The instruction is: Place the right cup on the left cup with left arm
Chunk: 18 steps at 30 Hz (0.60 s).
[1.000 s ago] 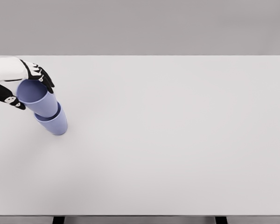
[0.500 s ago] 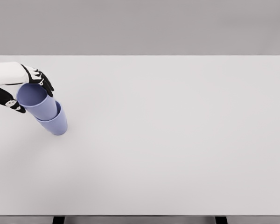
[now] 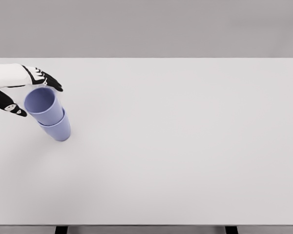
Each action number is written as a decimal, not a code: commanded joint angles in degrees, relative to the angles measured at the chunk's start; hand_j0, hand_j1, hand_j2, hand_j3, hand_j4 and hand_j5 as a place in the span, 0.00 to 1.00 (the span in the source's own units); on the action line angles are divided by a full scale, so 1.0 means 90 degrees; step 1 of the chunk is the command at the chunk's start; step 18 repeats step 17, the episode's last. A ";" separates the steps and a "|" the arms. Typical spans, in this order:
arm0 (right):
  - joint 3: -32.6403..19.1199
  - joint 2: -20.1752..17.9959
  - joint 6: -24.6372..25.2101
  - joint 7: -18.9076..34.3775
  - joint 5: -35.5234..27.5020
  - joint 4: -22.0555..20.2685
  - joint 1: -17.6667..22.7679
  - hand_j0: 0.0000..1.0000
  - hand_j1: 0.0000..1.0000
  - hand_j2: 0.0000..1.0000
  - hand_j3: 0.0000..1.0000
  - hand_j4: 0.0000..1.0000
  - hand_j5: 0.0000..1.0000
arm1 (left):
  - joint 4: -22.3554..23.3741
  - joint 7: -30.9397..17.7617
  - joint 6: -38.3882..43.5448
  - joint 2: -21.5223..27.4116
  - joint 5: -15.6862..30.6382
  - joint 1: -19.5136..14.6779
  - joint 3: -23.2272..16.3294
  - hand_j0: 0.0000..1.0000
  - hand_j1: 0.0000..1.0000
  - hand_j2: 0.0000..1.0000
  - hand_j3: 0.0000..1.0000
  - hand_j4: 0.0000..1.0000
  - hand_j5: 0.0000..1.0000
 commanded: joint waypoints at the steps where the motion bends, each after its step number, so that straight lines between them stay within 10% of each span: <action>1: 0.0000 0.0000 0.0000 0.0003 0.0001 0.0002 0.0000 1.00 1.00 1.00 1.00 1.00 1.00 | 0.0001 0.0002 0.0018 0.0011 0.0038 0.0000 0.0011 0.99 0.99 0.99 0.99 0.99 0.99; 5: 0.0000 0.0000 0.0000 0.0003 0.0001 0.0002 0.0000 1.00 1.00 1.00 1.00 1.00 1.00 | -0.0164 0.0002 0.0018 0.0109 0.0155 0.0000 0.0362 1.00 1.00 1.00 1.00 1.00 1.00; 9: 0.0000 0.0000 0.0000 0.0003 0.0001 -0.0008 0.0000 1.00 1.00 1.00 1.00 1.00 1.00 | -0.1424 0.0002 0.0018 0.0871 0.1219 -0.0136 0.0616 1.00 1.00 1.00 1.00 1.00 1.00; 18: 0.0009 0.0000 0.0000 0.0003 0.0001 0.0002 0.0000 1.00 1.00 1.00 1.00 1.00 1.00 | -0.1464 0.0002 0.0018 -0.1239 0.1337 -0.0459 0.0577 1.00 1.00 1.00 1.00 1.00 1.00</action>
